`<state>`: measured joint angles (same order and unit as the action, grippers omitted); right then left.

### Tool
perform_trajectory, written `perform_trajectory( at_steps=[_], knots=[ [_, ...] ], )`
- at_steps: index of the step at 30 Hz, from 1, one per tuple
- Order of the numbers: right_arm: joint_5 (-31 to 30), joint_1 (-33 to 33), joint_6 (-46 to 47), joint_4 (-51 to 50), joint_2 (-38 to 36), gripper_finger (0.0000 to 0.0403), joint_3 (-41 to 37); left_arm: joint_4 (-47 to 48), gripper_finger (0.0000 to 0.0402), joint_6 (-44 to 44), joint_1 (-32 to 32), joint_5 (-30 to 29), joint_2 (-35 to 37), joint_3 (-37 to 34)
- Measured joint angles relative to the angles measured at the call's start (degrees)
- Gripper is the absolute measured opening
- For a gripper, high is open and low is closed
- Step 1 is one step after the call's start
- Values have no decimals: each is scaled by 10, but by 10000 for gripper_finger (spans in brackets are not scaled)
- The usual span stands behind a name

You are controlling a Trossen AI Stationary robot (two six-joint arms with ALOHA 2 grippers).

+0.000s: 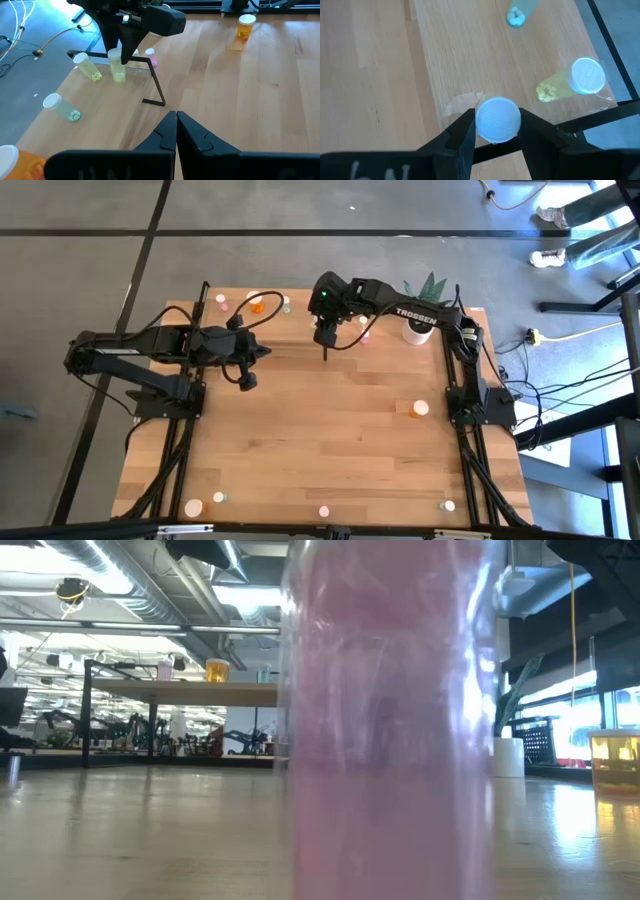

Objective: Pick and place medicine bottles onto shelf by color
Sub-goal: Put the bottom yellow pill bottle on the shelf aligned with the other yellow pill bottle

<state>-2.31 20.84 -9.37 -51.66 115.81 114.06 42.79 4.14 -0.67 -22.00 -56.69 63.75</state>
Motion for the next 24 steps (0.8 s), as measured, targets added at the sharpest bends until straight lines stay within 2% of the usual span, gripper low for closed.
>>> perform_trajectory(
  at_steps=[10,24],
  knots=[
    [0,0,-2,0,0,131,0,0,0,0,0,0,0,0],
    [-1,0,0,1,0,155,0,0,0,0,0,0,0,0]
  ],
)
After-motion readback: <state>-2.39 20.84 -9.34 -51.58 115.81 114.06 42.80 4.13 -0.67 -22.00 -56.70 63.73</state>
